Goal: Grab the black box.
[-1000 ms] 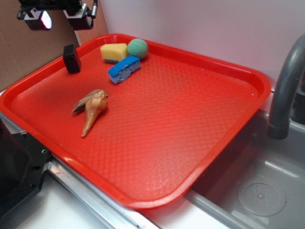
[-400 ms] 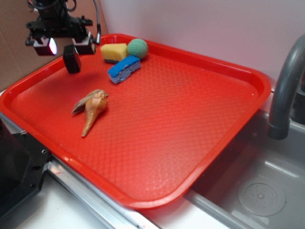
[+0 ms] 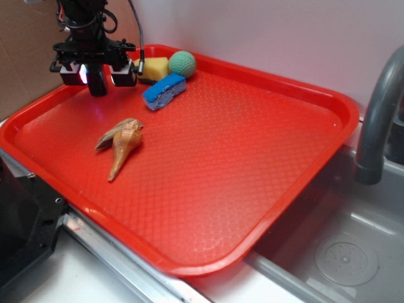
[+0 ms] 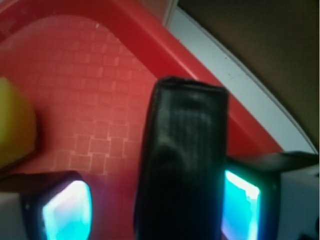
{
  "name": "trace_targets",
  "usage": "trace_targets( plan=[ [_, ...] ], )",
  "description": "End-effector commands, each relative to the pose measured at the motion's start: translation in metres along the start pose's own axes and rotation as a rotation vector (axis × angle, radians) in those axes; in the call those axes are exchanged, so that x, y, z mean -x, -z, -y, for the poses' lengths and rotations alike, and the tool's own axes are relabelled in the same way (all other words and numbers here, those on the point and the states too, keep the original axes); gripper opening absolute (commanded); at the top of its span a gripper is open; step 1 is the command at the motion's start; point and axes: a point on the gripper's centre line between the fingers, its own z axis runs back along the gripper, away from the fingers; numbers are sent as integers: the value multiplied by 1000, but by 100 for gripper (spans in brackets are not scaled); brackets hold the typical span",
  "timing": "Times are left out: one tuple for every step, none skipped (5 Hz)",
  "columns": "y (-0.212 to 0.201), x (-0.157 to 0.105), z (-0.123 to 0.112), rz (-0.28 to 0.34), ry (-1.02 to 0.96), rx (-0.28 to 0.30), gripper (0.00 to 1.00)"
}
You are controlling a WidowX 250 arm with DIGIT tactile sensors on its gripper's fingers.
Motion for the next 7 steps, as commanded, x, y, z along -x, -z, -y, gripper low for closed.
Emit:
trace_targets(
  plan=[
    [-4, -18, -18, 16, -24, -15, 0],
    [-13, -18, -20, 16, -15, -23, 0],
    [-64, -7, 6, 11, 78, 107, 0],
    [-118, 10, 40, -8, 245, 153, 0],
    [-149, 36, 72, -52, 382, 214, 0],
    [-168, 63, 91, -66, 418, 227, 0],
    [-175, 71, 82, -36, 407, 210, 0]
  ],
)
